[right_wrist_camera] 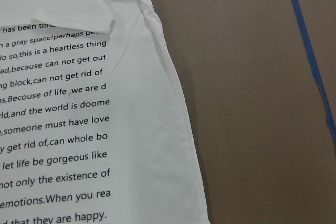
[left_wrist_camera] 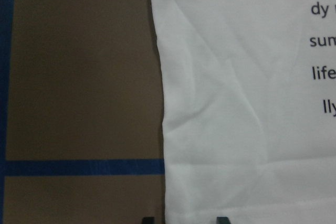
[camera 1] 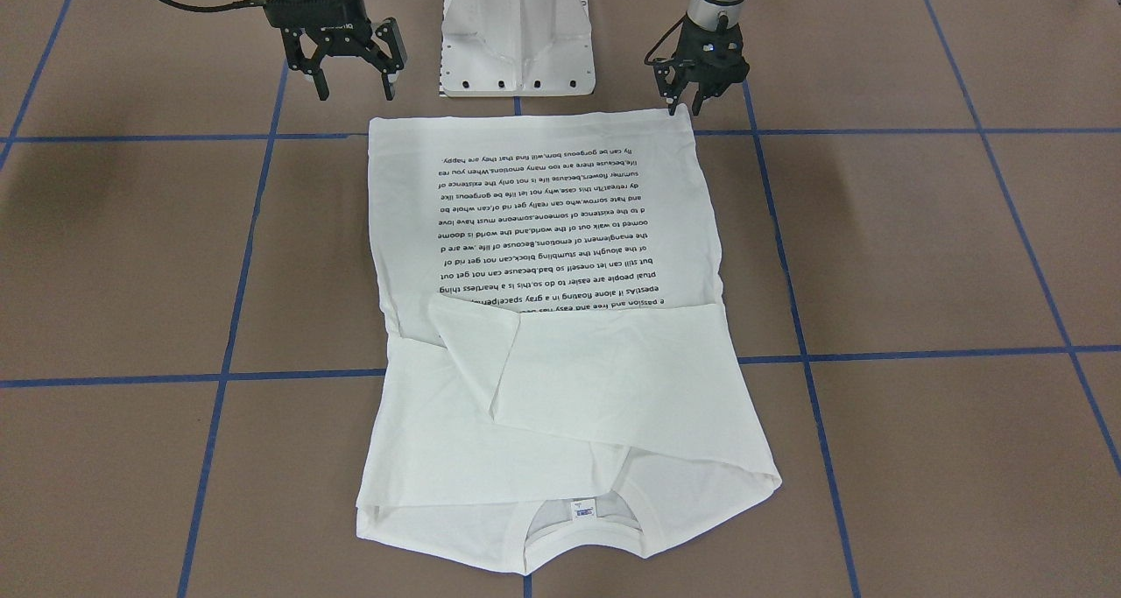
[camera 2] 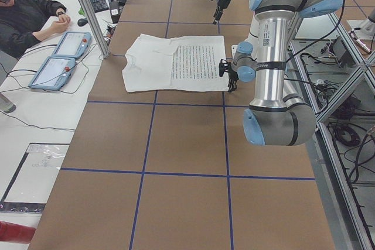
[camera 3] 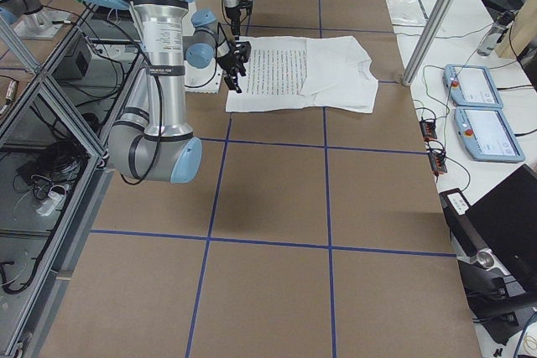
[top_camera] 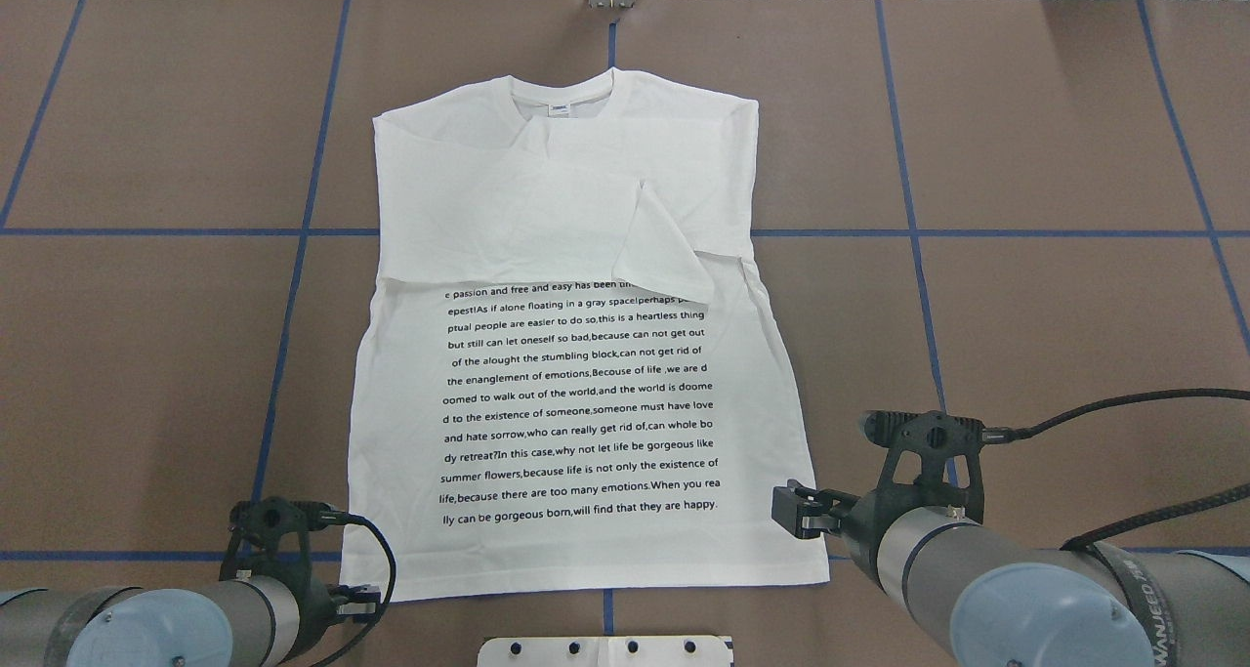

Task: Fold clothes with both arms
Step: 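Lower both grippers and grasp the two hem corners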

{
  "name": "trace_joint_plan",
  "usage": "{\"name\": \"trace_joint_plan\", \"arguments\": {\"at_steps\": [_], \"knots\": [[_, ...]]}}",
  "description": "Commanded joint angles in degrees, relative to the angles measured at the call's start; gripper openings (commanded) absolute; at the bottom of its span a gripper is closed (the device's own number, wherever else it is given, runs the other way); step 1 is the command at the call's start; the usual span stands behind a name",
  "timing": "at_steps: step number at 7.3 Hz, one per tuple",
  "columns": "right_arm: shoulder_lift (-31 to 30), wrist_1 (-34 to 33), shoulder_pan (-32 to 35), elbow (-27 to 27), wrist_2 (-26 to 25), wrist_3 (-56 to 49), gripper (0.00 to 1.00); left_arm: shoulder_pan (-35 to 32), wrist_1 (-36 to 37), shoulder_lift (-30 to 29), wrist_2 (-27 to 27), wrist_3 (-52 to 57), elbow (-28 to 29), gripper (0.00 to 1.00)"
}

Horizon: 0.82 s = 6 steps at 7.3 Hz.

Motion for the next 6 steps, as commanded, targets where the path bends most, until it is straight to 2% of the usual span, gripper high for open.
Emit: {"name": "trace_joint_plan", "arguments": {"at_steps": [1, 2, 3, 5, 6], "knots": [[0.0, 0.0, 0.0, 0.0, 0.0, 0.0, 1.00, 0.0, 0.0, 0.0, 0.0, 0.0, 0.0, 0.22], [0.0, 0.0, 0.0, 0.0, 0.0, 0.0, 1.00, 0.4, 0.0, -0.1, 0.0, -0.1, 0.1, 0.06], [0.0, 0.0, 0.0, 0.0, 0.0, 0.0, 1.00, 0.5, 0.0, -0.3, 0.1, -0.1, 0.2, 0.00], [-0.3, 1.0, 0.0, -0.5, 0.1, 0.0, 1.00, 0.4, 0.3, -0.6, 0.1, -0.3, -0.6, 0.00], [-1.0, 6.3, 0.0, -3.6, -0.8, 0.1, 1.00, 0.2, 0.3, -0.7, 0.1, -0.4, -2.4, 0.00]]}}
